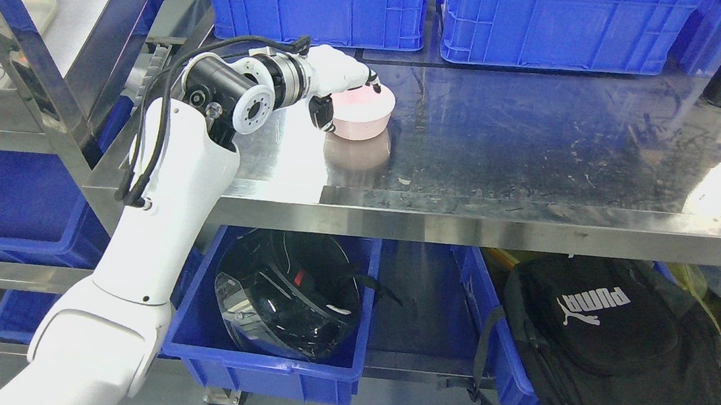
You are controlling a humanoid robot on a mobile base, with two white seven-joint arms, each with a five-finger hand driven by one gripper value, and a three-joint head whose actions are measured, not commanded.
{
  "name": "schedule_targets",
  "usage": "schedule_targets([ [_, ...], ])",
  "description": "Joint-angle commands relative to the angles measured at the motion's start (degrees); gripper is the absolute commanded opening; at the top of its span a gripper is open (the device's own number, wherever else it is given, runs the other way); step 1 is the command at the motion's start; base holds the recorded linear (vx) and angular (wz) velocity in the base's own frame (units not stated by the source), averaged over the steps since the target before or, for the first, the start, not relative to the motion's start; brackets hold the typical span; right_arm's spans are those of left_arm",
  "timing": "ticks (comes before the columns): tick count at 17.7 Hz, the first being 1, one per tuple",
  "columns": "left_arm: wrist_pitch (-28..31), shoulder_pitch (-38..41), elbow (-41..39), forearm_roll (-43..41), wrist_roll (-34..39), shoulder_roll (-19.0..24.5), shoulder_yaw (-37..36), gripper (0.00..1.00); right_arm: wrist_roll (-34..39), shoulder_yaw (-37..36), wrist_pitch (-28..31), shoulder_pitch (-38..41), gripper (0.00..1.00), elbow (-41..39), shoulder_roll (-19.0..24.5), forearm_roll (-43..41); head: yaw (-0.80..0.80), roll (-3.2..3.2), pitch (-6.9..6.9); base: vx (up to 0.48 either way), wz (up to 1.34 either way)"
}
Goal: Stack pink IKEA bowl on shelf middle layer
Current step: 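Close the left hand fingers around the pink bowl's rim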
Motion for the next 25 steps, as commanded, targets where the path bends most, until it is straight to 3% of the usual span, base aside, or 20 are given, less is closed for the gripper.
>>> schedule_targets([
  [1,-0.8,0.1,4.0,-0.4,1.5,1.0,-0.7,0.79,0.0,0.0,0.0,1.3,1.00,-1.0,-1.0,0.0,0.00,0.00,0.00,0.000,0.00],
  [15,-2.3,-2.8,15.2,-0.5,4.1,-3.1,-3.6,0.77,0.0,0.0,0.0,1.3,1.00,-1.0,-1.0,0.0,0.00,0.00,0.00,0.000,0.00],
  [21,-2.8,-3.4,16.8,-0.4,3.9,-3.2,-1.3,0.51,0.0,0.0,0.0,1.3,1.00,-1.0,-1.0,0.0,0.00,0.00,0.00,0.000,0.00],
  [25,-9.5,-2.5,17.9,-0.4,3.9,-3.9,3.1,0.21,0.0,0.0,0.0,1.3,1.00,-1.0,-1.0,0.0,0.00,0.00,0.00,0.000,0.00],
])
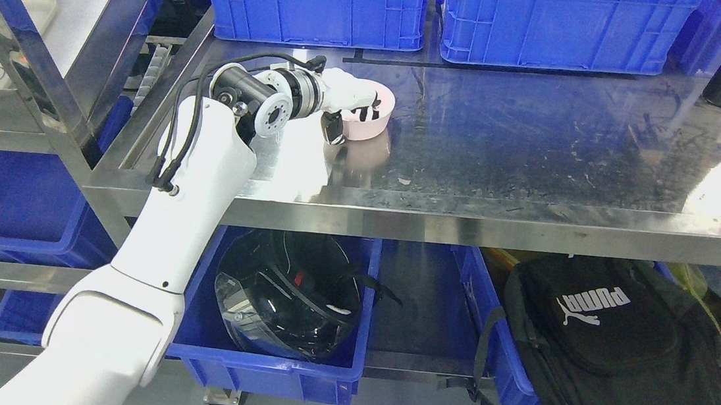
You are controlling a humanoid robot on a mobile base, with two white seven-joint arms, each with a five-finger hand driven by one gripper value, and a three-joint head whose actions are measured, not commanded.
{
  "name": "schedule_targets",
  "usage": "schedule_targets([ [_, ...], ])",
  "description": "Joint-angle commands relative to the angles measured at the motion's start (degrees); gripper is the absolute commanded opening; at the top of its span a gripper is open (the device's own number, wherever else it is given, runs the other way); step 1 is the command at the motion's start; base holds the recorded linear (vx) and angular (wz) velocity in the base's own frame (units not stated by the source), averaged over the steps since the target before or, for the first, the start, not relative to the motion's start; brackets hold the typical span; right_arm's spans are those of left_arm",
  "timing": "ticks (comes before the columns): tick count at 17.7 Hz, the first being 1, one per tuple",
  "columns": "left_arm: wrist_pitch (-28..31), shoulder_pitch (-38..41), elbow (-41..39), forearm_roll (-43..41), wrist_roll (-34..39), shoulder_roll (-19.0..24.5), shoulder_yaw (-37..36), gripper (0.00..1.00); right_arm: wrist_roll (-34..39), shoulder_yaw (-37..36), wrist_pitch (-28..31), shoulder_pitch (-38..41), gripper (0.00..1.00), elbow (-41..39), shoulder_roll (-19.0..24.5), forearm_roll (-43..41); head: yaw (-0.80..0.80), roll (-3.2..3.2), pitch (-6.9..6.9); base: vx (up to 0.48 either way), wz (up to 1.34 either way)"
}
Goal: Stack pink IKEA bowl on shelf middle layer
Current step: 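Close the left hand fingers around the pink bowl's rim, then lift the pink bowl off the shelf with the left hand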
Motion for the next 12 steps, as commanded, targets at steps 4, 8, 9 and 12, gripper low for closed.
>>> schedule_targets([
  [4,-7.1,1.2,3.9,0.7,0.9,-3.3,9.0,0.11,0.0,0.0,0.0,1.3,1.00,-1.0,-1.0,0.0,0.00,0.00,0.00,0.000,0.00],
  [8,-20.8,2.1,3.9,6.6,3.2,-4.5,22.3,0.00,0.0,0.0,0.0,1.3,1.00,-1.0,-1.0,0.0,0.00,0.00,0.00,0.002,0.01],
  [9,-21.9,2.9,3.6,8.4,3.2,-4.5,23.0,0.00,0.0,0.0,0.0,1.3,1.00,-1.0,-1.0,0.0,0.00,0.00,0.00,0.007,0.01],
  [12,-21.9,5.0,-4.0,13.3,2.5,-4.5,24.5,0.00,0.0,0.0,0.0,1.3,1.00,-1.0,-1.0,0.0,0.00,0.00,0.00,0.010,0.00],
])
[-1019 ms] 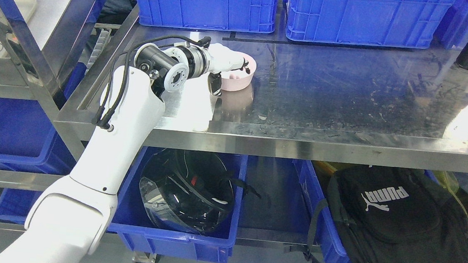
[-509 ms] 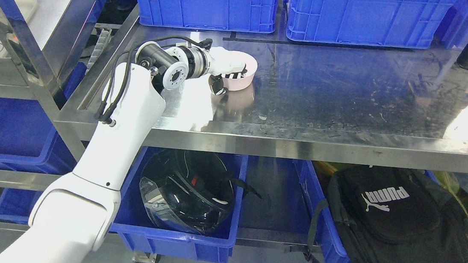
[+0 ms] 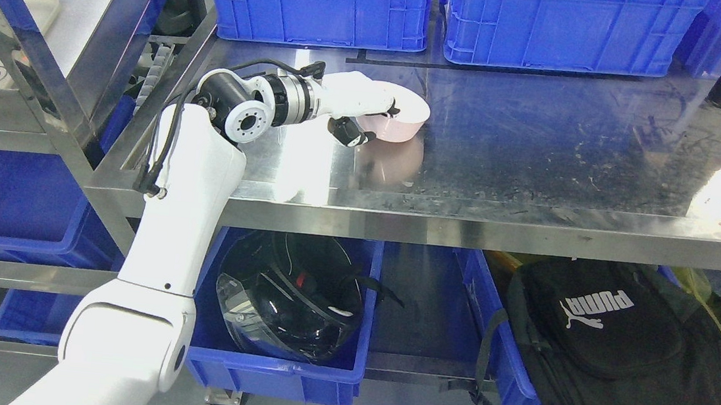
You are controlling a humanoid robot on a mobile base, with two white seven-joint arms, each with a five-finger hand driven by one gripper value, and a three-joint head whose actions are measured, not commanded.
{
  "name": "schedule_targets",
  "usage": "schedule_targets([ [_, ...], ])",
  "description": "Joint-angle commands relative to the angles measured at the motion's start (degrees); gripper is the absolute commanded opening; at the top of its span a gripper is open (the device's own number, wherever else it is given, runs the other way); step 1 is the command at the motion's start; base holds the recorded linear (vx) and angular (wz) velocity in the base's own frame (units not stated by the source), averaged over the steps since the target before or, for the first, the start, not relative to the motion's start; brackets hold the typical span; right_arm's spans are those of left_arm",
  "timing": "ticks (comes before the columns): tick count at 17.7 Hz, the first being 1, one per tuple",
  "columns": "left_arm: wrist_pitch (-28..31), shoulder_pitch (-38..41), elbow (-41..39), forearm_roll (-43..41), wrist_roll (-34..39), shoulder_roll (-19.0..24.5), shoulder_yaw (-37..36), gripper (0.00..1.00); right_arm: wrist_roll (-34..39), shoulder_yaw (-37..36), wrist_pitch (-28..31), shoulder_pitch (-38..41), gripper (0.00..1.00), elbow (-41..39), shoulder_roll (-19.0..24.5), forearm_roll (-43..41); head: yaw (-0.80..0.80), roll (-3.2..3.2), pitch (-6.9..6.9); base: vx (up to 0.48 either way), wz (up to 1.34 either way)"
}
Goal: Stack pink IKEA bowl on shelf middle layer
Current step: 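Lift the pink bowl off the shelf with the left hand, then hold the pink bowl raised in the left hand while driving to the other shelf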
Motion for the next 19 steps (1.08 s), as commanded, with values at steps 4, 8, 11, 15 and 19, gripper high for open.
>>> schedule_targets([
  [4,-2.7,6.0,-18.1,11.9,-0.5,-1.1,13.3,0.00,0.0,0.0,0.0,1.3,1.00,-1.0,-1.0,0.0,0.00,0.00,0.00,0.004,0.01],
  [8,-10.4,13.1,-25.2,18.0,-2.4,-1.1,14.6,0.01,0.0,0.0,0.0,1.3,1.00,-1.0,-1.0,0.0,0.00,0.00,0.00,-0.004,0.03],
  [11,-10.4,18.4,-25.5,21.9,-4.5,-1.1,15.4,0.01,0.0,0.0,0.0,1.3,1.00,-1.0,-1.0,0.0,0.00,0.00,0.00,-0.011,0.14],
  [15,-10.4,18.9,-25.5,22.0,-4.4,-1.1,18.6,0.01,0.0,0.0,0.0,1.3,1.00,-1.0,-1.0,0.0,0.00,0.00,0.00,-0.001,0.28],
  [19,-10.4,19.3,-25.5,22.0,-4.2,-1.1,17.0,0.01,0.0,0.0,0.0,1.3,1.00,-1.0,-1.0,0.0,0.00,0.00,0.00,0.036,0.61],
])
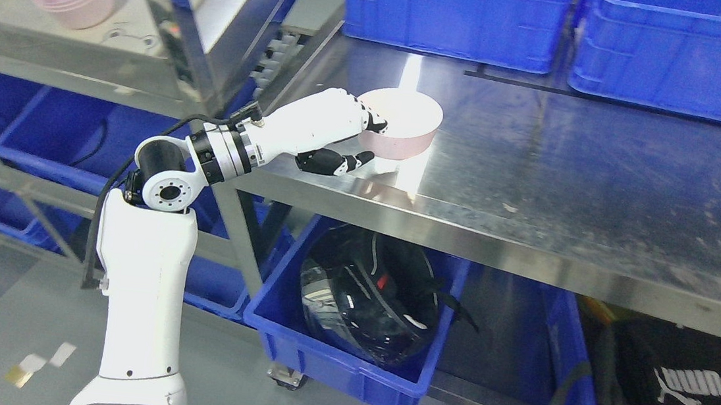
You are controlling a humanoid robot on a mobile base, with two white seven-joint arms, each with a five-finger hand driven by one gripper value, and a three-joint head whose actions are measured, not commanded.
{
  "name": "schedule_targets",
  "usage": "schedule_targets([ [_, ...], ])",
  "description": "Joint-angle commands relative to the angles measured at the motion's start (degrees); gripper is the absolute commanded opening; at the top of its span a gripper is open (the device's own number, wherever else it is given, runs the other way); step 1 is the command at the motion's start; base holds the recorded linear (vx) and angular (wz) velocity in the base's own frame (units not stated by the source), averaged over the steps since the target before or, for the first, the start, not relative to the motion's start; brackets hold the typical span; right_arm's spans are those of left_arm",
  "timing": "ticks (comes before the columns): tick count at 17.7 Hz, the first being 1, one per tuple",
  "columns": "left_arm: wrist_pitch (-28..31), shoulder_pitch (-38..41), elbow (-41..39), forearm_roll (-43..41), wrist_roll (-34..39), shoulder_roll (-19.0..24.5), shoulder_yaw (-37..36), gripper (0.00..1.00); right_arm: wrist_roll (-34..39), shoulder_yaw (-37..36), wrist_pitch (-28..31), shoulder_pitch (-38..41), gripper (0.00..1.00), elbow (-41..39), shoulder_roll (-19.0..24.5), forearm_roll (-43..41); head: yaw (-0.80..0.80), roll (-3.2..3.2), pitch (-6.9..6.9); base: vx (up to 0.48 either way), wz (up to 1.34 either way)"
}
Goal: Stack pink IKEA bowl on shelf middle layer
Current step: 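Hold the pink bowl raised in the left hand while driving to the other shelf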
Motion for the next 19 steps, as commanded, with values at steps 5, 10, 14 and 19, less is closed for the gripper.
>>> schedule_targets([
  [5,0.0,2.2,-5.1,1.4,0.5,0.7,-1.1,0.01,0.1,0.0,0.0,1.3,1.00,-1.0,-1.0,0.0,0.00,0.00,0.00,0.020,1.07],
  [10,0.0,2.2,-5.1,1.4,1.7,0.7,-1.1,0.01,0.1,0.0,0.0,1.3,1.00,-1.0,-1.0,0.0,0.00,0.00,0.01,0.014,1.29],
  [14,0.0,2.2,-5.1,1.3,1.7,0.7,-0.8,0.01,0.1,0.0,0.0,1.3,1.00,-1.0,-1.0,0.0,0.00,0.00,0.01,0.042,1.27],
  [19,0.0,2.2,-5.1,1.3,2.0,0.7,0.4,0.01,0.1,0.0,0.0,1.3,1.00,-1.0,-1.0,0.0,0.00,0.00,0.02,0.074,1.00],
])
